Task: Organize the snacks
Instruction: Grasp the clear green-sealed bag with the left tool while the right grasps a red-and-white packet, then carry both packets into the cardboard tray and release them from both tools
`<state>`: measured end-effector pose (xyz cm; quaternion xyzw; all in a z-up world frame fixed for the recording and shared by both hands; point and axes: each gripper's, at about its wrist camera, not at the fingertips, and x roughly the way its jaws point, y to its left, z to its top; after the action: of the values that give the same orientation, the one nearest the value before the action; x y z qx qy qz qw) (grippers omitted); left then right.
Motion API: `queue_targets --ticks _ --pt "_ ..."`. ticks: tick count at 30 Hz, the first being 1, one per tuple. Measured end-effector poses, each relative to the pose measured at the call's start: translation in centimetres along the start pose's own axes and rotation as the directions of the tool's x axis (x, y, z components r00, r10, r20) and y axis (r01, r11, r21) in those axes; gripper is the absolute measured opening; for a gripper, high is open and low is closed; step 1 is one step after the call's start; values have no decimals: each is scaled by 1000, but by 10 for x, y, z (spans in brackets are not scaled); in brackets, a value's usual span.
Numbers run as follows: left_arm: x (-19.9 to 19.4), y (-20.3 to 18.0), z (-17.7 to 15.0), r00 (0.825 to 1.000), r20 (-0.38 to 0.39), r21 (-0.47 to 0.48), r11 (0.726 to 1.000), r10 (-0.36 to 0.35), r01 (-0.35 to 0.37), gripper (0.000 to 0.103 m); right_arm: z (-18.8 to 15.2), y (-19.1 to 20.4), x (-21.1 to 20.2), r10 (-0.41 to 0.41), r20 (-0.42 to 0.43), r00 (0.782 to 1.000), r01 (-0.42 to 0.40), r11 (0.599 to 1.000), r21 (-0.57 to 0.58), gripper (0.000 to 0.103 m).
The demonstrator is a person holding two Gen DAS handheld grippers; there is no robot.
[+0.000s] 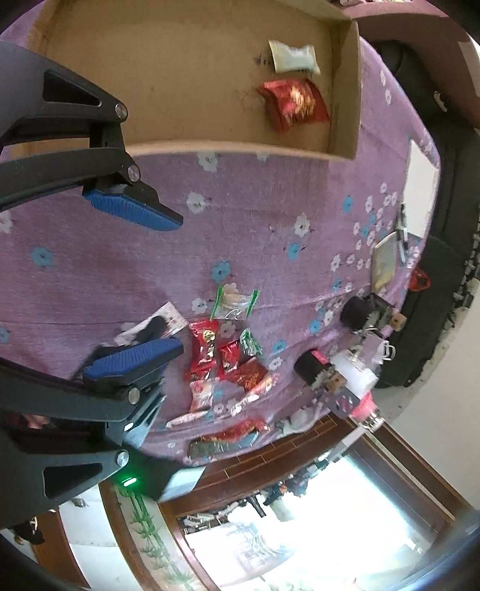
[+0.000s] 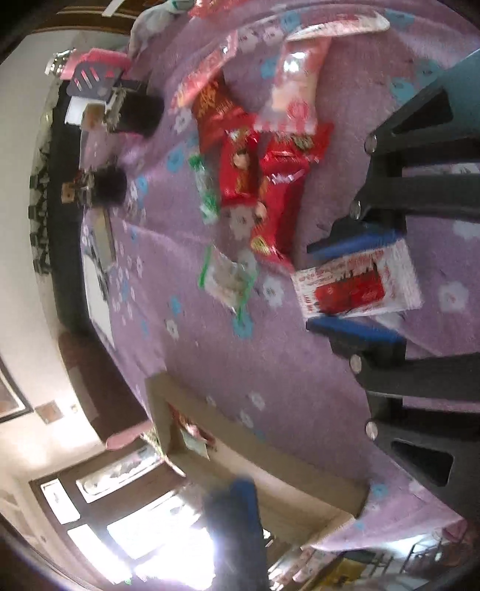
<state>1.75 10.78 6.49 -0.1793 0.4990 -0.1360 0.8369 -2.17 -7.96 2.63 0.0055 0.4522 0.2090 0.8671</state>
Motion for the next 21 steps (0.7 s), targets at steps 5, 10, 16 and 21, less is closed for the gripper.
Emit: queue_targets --ticks 5,10,16,21 --pt "47 -14 17 998 -38 6 999 54 -54 59 -7 -15 -10 8 24 1000 -10 997 77 20" --pt "84 -33 32 993 -21 71 991 112 -111 59 -7 -23 -10 43 24 999 -45 993 106 25" --pt "116 -50 35 985 -28 181 969 173 -165 59 -7 -15 -8 42 15 999 -43 997 68 40" --pt "115 -53 28 972 -14 256 940 236 -225 28 -10 -1 -4 -6 13 1000 7 1000 -3 38"
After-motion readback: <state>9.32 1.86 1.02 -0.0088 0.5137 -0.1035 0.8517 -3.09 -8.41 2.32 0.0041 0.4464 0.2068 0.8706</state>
